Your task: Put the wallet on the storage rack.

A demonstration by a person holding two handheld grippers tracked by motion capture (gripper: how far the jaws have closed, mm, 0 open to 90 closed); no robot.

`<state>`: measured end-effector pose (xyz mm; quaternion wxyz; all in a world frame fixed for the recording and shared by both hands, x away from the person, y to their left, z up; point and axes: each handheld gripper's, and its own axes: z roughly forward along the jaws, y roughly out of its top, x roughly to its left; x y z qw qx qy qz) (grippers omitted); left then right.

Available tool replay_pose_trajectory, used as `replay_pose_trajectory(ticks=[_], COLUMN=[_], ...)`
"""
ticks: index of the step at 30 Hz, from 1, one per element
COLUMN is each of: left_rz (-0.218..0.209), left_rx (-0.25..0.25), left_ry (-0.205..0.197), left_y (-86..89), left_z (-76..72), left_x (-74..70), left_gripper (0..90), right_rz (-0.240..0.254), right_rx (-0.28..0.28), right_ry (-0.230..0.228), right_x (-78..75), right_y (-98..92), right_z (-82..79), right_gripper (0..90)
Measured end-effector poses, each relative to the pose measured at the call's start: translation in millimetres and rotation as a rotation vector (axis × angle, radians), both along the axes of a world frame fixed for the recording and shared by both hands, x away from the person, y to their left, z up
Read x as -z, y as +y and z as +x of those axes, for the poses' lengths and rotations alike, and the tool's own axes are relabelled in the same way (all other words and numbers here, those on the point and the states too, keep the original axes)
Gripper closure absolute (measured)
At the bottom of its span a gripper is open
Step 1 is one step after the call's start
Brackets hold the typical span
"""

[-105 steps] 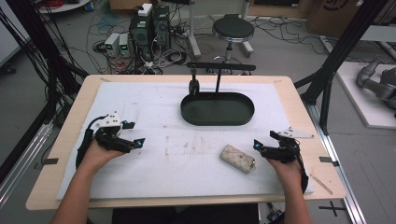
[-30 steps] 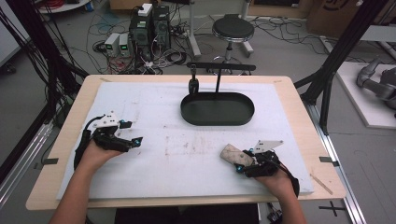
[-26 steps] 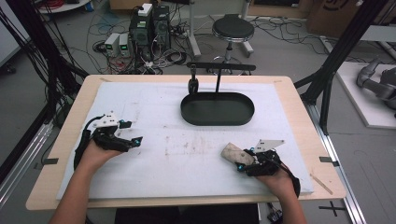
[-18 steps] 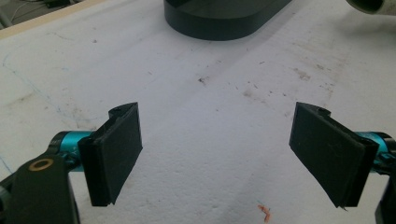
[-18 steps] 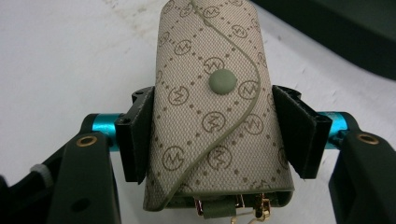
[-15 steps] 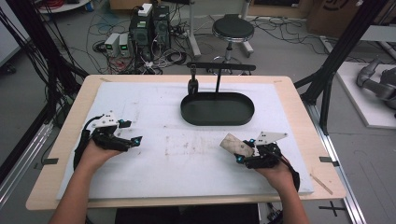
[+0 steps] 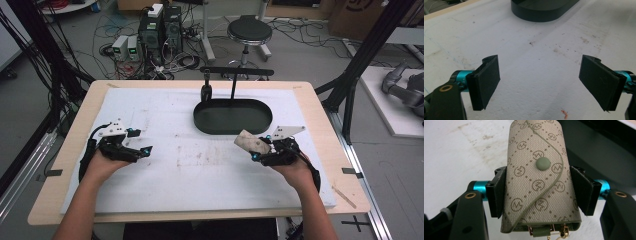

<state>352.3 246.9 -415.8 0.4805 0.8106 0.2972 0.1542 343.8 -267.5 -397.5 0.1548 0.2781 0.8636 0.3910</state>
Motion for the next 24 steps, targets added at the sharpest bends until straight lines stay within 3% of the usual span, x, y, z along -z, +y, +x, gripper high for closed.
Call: replay_pose_trajectory(ticks=[14,24], left_rz=[0.001,0.009], left_rx=[-0.001,-0.001], left_ry=[0.007,0.009], left_y=[-1.0,-0.4], left_z=[0.7,1.1], left_x=[1.2,1.2], left_gripper=[16.9,16.9], right_rz=[-0.035,-0.025], right_rx=[-0.008,0.014], right_ry=[-0.009,-0.006], right_x=[-15.0,-17.9], right_y=[16.3,23.9], right_z=[41.1,70.6], right_gripper=[35.8,35.8])
